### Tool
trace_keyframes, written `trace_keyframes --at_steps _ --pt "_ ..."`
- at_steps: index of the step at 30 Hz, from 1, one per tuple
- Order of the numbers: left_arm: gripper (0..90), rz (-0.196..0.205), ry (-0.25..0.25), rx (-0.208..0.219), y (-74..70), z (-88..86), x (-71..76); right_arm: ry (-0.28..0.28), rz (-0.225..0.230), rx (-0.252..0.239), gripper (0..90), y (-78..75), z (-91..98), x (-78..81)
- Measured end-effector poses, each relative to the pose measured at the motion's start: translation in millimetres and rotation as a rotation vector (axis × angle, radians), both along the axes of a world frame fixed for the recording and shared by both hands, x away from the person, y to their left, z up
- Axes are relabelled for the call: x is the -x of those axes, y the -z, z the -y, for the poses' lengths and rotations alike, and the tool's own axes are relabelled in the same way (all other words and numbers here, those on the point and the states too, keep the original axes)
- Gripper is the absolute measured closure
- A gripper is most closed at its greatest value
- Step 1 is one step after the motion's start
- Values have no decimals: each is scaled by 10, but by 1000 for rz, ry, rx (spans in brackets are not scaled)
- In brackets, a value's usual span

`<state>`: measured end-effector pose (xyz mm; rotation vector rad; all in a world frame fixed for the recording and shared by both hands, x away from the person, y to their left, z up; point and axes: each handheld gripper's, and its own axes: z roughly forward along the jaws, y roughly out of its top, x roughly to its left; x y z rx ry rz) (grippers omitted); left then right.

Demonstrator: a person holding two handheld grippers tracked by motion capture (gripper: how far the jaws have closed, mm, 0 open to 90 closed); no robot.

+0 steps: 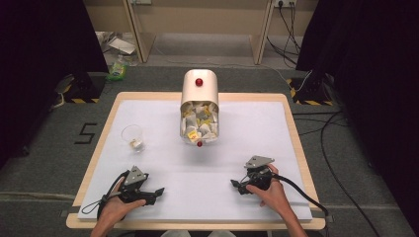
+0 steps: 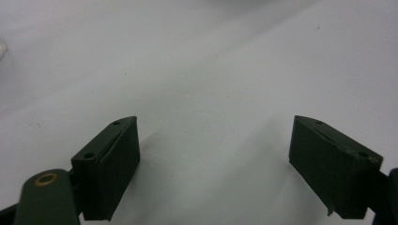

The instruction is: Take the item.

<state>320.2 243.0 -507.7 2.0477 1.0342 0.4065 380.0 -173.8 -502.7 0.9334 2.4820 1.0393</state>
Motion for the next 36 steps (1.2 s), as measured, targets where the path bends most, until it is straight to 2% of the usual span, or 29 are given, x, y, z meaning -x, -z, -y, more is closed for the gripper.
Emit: trace_keyframes --at_steps 6,10,15,24,30,36 --pt "160 7 -9 -14 17 -32 90 0 0 0 97 0 0 0" --pt "159 15 -11 -6 26 -60 138 2 0 0 98 0 -1 1" --pt "158 68 -56 12 89 -56 218 2 0 0 98 0 -1 2" --pt "156 116 -107 39 149 -50 317 1 0 0 98 0 -1 1" --pt "155 139 -104 58 181 -74 359 3 0 0 97 0 -2 2" --pt "155 137 -109 59 182 -71 363 2 0 1 97 0 -2 2"
